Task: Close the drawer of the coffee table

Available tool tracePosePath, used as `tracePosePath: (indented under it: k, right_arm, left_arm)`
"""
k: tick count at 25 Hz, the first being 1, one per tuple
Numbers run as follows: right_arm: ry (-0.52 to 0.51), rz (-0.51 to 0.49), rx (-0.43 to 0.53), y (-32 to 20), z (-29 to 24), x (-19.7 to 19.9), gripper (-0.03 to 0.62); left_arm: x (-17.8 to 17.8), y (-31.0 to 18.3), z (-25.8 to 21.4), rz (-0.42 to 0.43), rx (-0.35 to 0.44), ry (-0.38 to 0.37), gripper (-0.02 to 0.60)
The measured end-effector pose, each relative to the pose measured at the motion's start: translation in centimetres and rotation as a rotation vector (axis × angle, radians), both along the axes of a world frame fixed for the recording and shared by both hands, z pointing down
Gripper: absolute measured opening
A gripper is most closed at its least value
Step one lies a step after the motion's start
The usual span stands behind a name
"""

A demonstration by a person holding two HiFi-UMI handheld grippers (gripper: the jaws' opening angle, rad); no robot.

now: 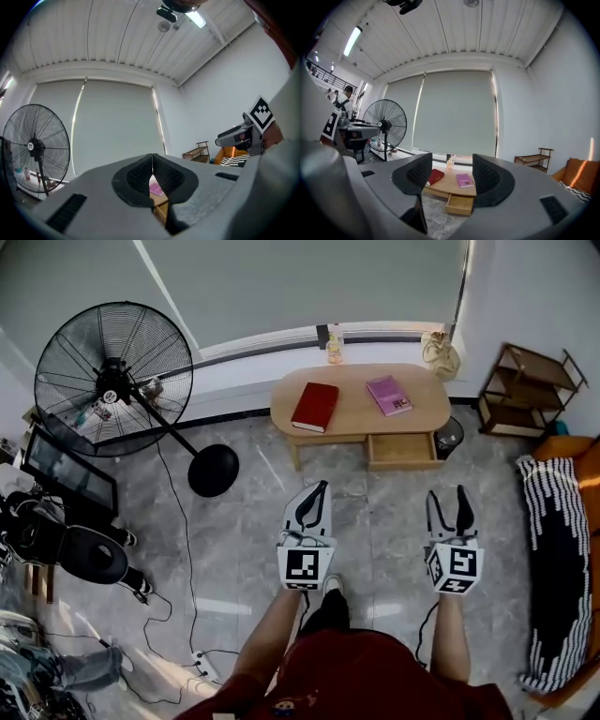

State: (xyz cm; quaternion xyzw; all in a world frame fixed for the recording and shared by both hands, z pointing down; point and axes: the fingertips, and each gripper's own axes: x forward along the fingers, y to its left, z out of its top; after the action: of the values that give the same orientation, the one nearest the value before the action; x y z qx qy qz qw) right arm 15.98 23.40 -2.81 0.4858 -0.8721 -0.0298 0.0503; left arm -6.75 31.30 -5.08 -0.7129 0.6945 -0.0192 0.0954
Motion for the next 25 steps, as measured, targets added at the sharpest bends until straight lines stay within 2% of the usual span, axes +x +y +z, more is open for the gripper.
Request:
tracePosePath:
  k: [7,13,18,25]
  right_arm:
    - [0.020,0.001,-0.033,-4.9,0.7,-6.9,0.247]
    - [0.044,0.025,-0.047,-7.6,1.4,-9.6,0.247]
    - [0.055,0.053,-0.064,-10.0,2.4,-9.6,0.247]
    - [0.020,0.087,-0.070,-15.1,2.1,-6.6,0.247]
  left_arm:
    - [-6.9,-5.5,1.0,0.012,-0.028,0.033,0.009]
    - [-9.7,-9.4,1.8,0.050,-0.037,0.047,0.009]
    - [-9.9,-12.7,2.4,0.084,-0.045,0.057,0.009]
    - [-6.5,-18.8,1.5,0.141,-0.047,0.034,0.009]
